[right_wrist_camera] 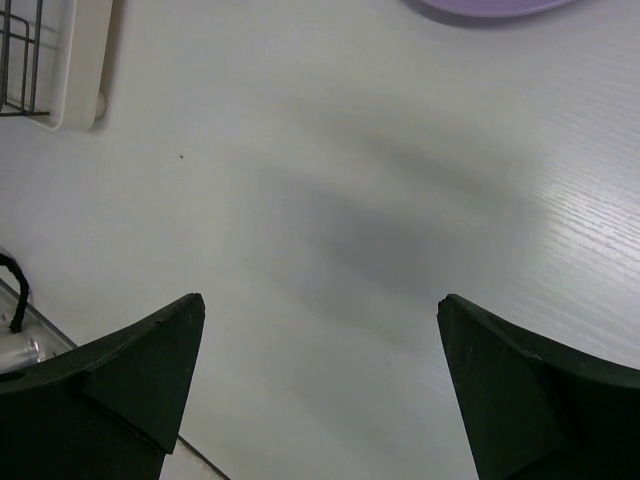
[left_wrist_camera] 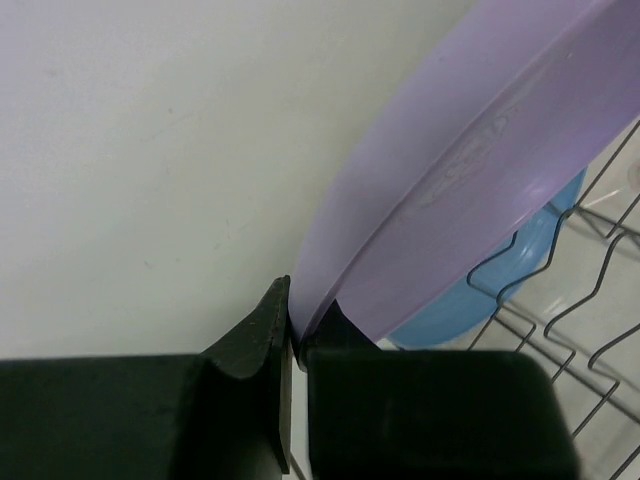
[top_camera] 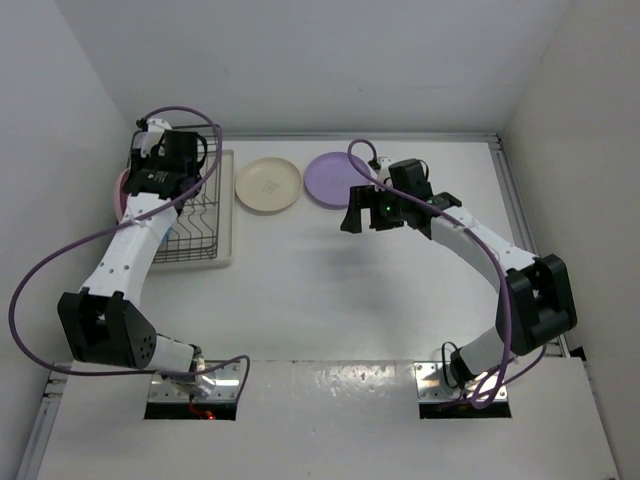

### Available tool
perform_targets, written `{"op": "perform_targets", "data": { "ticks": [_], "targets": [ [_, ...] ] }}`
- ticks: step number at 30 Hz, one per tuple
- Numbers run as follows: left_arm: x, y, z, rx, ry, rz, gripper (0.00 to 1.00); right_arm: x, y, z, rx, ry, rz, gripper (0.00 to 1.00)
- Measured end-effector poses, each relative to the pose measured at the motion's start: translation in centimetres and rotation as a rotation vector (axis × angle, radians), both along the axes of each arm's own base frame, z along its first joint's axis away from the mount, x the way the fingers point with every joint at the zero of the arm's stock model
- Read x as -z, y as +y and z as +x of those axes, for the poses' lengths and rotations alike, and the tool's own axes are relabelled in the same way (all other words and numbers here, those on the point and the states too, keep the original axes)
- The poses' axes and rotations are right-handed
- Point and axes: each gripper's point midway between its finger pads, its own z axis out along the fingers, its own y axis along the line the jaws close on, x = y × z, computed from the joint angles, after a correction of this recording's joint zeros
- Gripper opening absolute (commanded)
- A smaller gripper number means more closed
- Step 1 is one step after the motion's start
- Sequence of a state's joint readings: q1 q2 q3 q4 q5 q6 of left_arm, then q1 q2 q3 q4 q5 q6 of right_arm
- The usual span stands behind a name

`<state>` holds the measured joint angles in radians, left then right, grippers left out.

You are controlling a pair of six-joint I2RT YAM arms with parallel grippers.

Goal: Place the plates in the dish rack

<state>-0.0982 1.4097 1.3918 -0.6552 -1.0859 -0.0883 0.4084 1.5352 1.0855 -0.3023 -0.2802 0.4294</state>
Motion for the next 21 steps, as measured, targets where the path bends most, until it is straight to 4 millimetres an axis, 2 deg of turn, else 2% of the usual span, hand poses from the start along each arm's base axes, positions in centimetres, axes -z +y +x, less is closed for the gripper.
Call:
{"op": "perform_targets", "data": {
  "ticks": [3, 11, 21],
  "targets": [
    [1.3, 0.0, -0.8, -0.015, 0.003, -0.015, 0.00, 0.0, -0.1, -0.1, 0.001, 0.010, -0.005, 1.00],
    [5.1, -0.2, -1.6, -0.053, -0.005, -0.068, 0.00, 0.3, -0.3, -0.5, 0.001, 0.026, -0.020, 1.00],
    [6.3, 0.2, -2.3, -0.150, -0.128, -0.070, 0.00, 0.3, -0.3, -0.5, -0.007, 0.021, -0.026, 1.00]
  ]
}}
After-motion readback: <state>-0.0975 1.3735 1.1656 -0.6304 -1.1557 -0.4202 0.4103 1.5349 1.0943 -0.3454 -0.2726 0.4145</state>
